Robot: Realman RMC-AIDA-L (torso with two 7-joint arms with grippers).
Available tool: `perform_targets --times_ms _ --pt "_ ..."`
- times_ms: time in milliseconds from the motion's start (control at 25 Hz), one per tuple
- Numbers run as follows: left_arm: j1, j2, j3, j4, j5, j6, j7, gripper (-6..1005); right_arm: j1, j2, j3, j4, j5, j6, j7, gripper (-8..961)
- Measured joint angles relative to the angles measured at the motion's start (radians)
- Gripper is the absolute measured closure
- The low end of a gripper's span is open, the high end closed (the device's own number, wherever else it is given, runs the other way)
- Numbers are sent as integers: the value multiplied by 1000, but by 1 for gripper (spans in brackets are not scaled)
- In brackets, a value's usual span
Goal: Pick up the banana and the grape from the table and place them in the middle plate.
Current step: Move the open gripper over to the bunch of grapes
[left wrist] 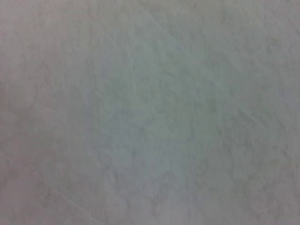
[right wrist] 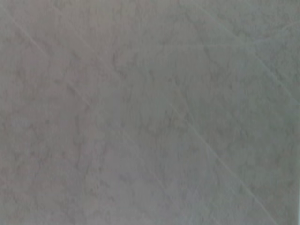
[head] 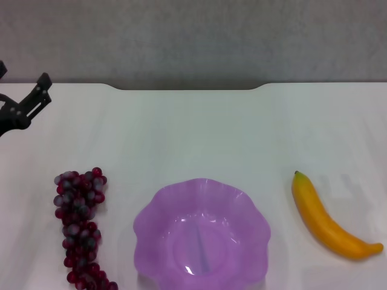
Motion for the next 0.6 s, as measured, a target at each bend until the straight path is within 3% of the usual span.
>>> perform_targets --times_ms 600 --pt "18 18 18 -66 1 -40 1 112 0 0 -1 3 -1 0 0 466"
